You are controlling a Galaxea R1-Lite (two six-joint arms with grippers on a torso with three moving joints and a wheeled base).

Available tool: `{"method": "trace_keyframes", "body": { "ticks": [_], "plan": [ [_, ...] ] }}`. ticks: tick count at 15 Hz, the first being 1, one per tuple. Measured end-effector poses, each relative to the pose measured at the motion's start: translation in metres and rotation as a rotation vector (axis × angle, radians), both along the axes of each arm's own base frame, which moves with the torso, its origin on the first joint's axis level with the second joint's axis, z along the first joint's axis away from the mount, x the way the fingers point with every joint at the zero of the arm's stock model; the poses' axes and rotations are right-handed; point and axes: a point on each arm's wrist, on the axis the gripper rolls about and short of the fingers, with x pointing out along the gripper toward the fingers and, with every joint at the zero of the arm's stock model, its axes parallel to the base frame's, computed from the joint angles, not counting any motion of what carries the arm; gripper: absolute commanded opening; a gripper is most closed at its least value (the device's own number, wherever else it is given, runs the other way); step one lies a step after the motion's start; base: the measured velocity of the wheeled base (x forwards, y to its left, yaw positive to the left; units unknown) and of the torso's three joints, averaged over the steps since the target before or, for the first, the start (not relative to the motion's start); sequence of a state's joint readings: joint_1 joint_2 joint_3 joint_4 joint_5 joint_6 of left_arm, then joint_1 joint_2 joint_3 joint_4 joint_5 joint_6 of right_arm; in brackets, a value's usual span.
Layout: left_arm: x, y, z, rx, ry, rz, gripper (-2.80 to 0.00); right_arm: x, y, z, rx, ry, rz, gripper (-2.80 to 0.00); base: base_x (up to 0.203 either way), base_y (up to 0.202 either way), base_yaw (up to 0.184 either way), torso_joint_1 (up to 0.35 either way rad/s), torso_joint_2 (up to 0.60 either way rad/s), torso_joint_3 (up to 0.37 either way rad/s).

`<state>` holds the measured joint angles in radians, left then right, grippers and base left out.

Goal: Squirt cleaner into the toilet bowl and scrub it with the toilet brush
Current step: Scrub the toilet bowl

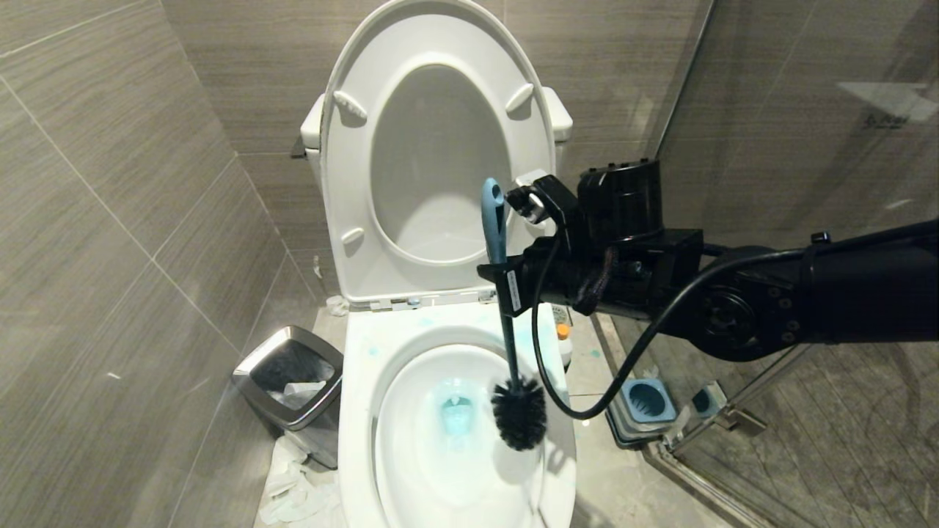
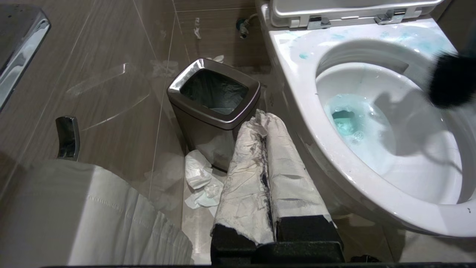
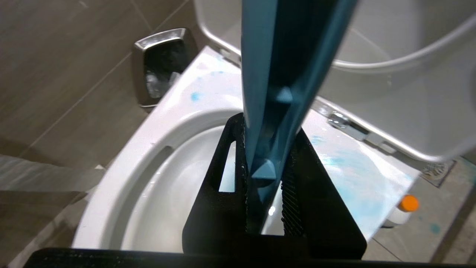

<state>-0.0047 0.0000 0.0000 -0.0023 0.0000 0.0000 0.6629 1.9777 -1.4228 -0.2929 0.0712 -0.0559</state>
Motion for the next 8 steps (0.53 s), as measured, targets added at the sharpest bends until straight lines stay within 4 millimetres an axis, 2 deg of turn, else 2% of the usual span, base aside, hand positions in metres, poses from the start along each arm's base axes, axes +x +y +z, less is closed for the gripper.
{"method": "trace_keyframes", "body": {
  "ticks": [2,4,8],
  "plan": [
    [0.0,0.0,0.0,0.0,0.0,0.0,-2.8,-0.003,0.012,0.012,0.041,-0.043,0.028,-2.8,0.0,0.0,0.0,0.0,0.0,0.0],
    [0.0,0.0,0.0,0.0,0.0,0.0,-2.8,0.003,0.017,0.029,0.101,-0.127,0.029,-2.8,0.0,0.0,0.0,0.0,0.0,0.0],
    [0.0,0.0,0.0,0.0,0.0,0.0,-2.8,0.034,-0.011,0.035,0.077,-0.192,-0.068,-2.8,0.0,0.0,0.0,0.0,0.0,0.0]
  ]
}}
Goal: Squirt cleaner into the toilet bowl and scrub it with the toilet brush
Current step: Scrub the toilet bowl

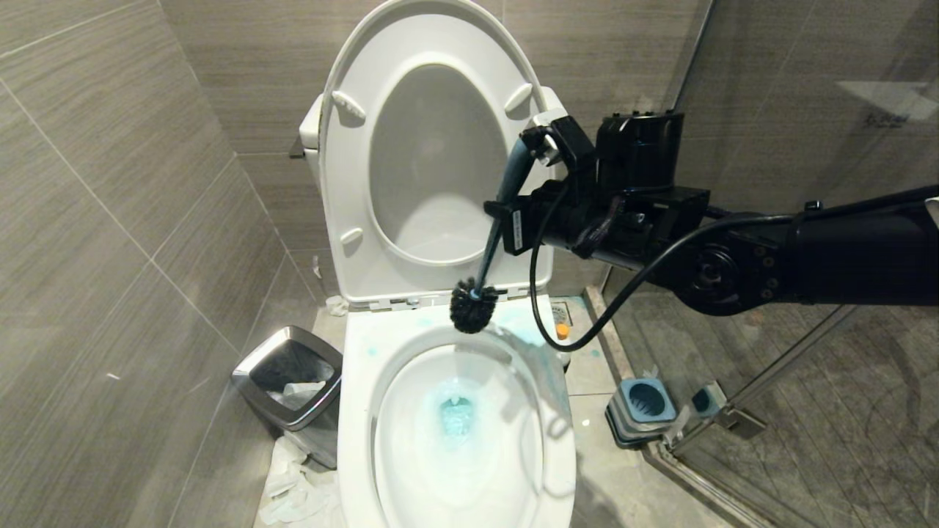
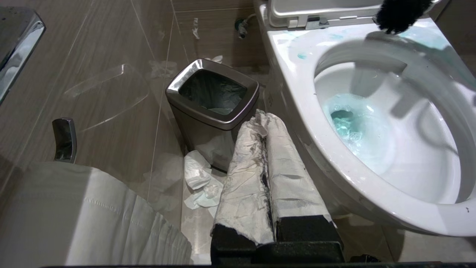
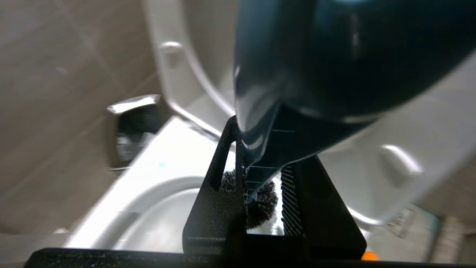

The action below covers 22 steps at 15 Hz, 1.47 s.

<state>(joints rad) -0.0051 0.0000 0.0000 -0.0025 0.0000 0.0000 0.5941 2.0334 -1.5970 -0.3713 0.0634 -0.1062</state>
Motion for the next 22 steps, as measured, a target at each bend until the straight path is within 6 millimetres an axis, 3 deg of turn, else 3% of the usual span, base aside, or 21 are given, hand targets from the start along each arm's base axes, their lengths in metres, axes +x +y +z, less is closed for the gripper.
{"method": "trace_keyframes", "body": {
  "ticks": [7,12,17,22],
  "plan": [
    [0.0,0.0,0.0,0.0,0.0,0.0,-2.8,0.036,-0.055,-0.007,-0.044,-0.007,-0.149,-2.8,0.0,0.0,0.0,0.0,0.0,0.0],
    [0.0,0.0,0.0,0.0,0.0,0.001,-2.8,0.039,-0.064,-0.023,-0.067,0.035,-0.167,-2.8,0.0,0.0,0.0,0.0,0.0,0.0],
    [0.0,0.0,0.0,0.0,0.0,0.0,-2.8,0.016,-0.038,-0.03,-0.083,0.069,-0.09,-2.8,0.0,0.0,0.0,0.0,0.0,0.0],
    [0.0,0.0,0.0,0.0,0.0,0.0,-2.8,-0.02,0.011,-0.029,-0.05,0.103,0.034,-2.8,0.0,0.0,0.0,0.0,0.0,0.0]
  ]
}}
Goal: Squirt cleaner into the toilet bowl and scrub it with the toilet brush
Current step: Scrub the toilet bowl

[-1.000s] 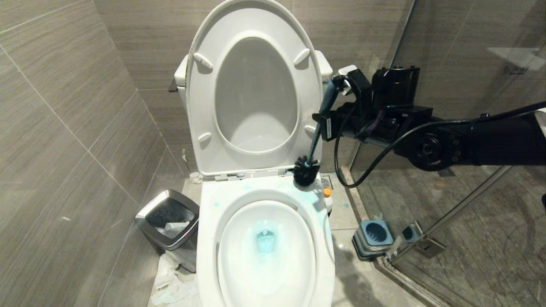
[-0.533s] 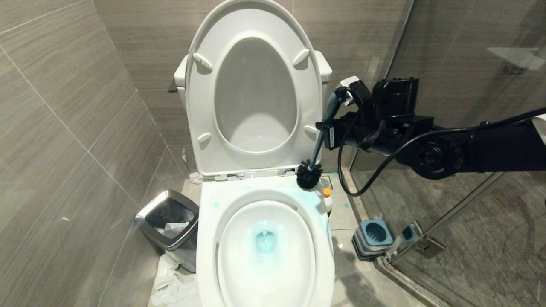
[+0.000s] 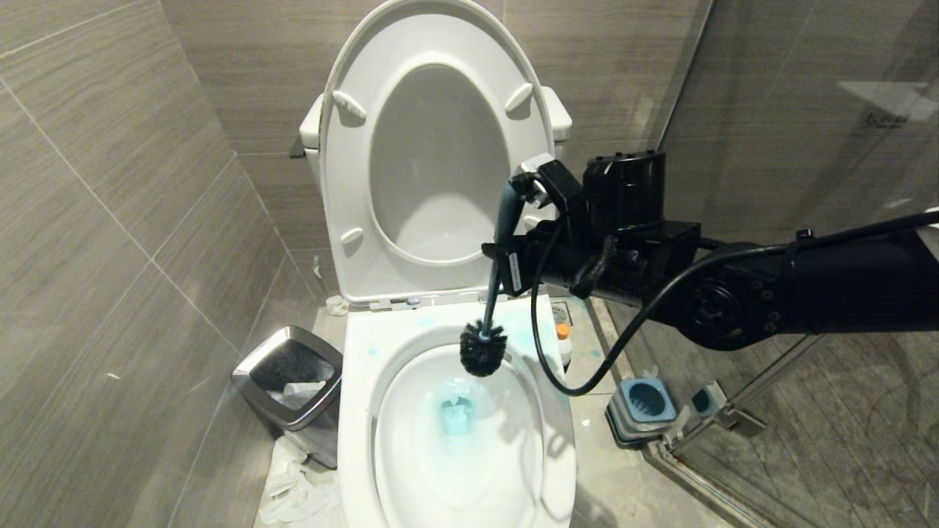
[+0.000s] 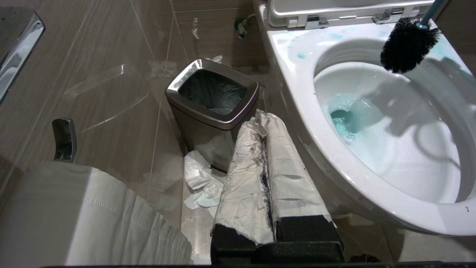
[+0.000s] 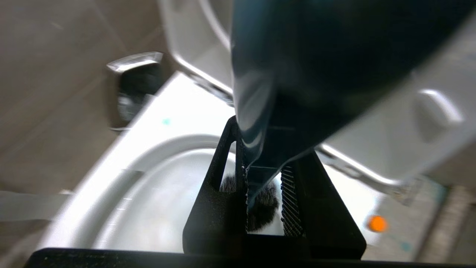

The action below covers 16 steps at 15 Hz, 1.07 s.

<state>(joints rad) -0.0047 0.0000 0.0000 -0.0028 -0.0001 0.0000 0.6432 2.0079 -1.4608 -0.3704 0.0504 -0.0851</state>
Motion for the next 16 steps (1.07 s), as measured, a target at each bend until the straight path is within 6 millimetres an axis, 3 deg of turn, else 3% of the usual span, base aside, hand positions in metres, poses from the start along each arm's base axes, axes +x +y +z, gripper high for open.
{"method": "trace_keyframes", "body": {
  "ticks": [2,5,9,16],
  "plan": [
    [0.0,0.0,0.0,0.0,0.0,0.0,-2.8,-0.008,0.012,0.01,0.065,0.01,0.022,-2.8,0.0,0.0,0.0,0.0,0.0,0.0],
    [0.0,0.0,0.0,0.0,0.0,0.0,-2.8,-0.004,0.009,0.026,0.099,-0.032,0.008,-2.8,0.0,0.0,0.0,0.0,0.0,0.0],
    [0.0,0.0,0.0,0.0,0.0,0.0,-2.8,0.017,-0.025,0.033,0.036,-0.077,-0.091,-2.8,0.0,0.0,0.0,0.0,0.0,0.0],
    [0.0,0.0,0.0,0.0,0.0,0.0,-2.8,0.046,-0.077,0.027,-0.021,-0.074,-0.226,-2.8,0.0,0.0,0.0,0.0,0.0,0.0]
  ]
}}
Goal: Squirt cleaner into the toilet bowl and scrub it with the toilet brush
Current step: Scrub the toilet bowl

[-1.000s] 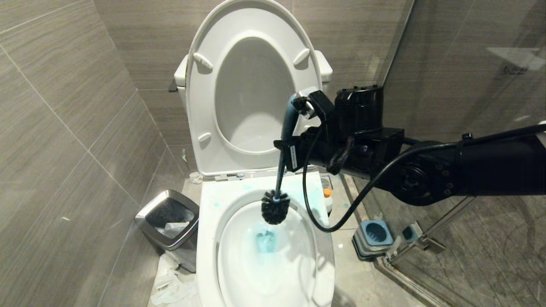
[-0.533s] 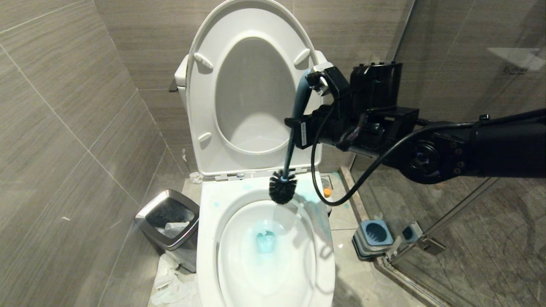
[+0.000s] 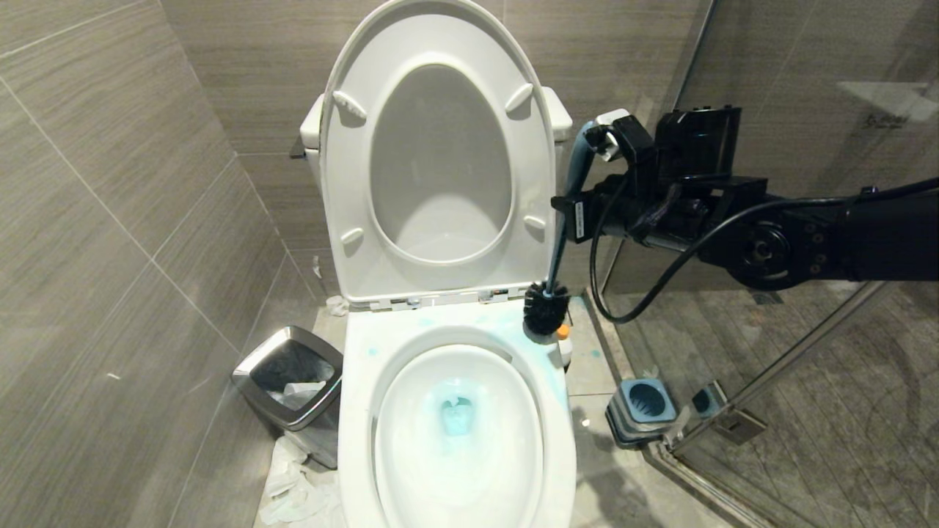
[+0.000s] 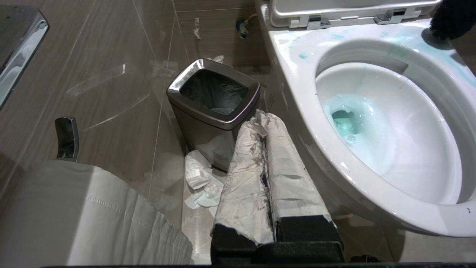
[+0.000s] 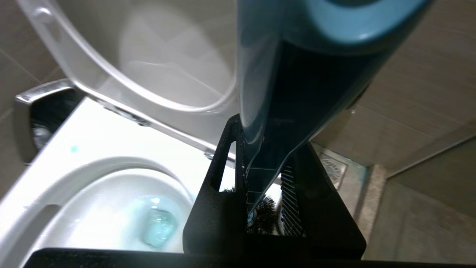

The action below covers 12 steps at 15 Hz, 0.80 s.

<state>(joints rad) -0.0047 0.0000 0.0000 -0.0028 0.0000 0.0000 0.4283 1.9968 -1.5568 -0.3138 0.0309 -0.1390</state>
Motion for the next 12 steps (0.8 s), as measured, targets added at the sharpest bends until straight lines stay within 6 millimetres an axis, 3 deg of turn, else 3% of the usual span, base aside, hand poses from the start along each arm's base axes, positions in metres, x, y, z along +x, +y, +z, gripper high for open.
{"method": "trace_keyframes", "body": {
  "ticks": [2,6,12],
  "plan": [
    [0.0,0.0,0.0,0.0,0.0,0.0,-2.8,0.006,-0.011,-0.002,-0.014,-0.003,-0.026,-2.8,0.0,0.0,0.0,0.0,0.0,0.0],
    [0.0,0.0,0.0,0.001,0.001,0.0,-2.8,0.008,-0.013,-0.011,-0.024,0.02,-0.027,-2.8,0.0,0.0,0.0,0.0,0.0,0.0],
    [0.0,0.0,0.0,0.0,0.0,0.001,-2.8,-0.006,0.016,-0.023,-0.039,0.054,0.051,-2.8,0.0,0.0,0.0,0.0,0.0,0.0]
  ]
}}
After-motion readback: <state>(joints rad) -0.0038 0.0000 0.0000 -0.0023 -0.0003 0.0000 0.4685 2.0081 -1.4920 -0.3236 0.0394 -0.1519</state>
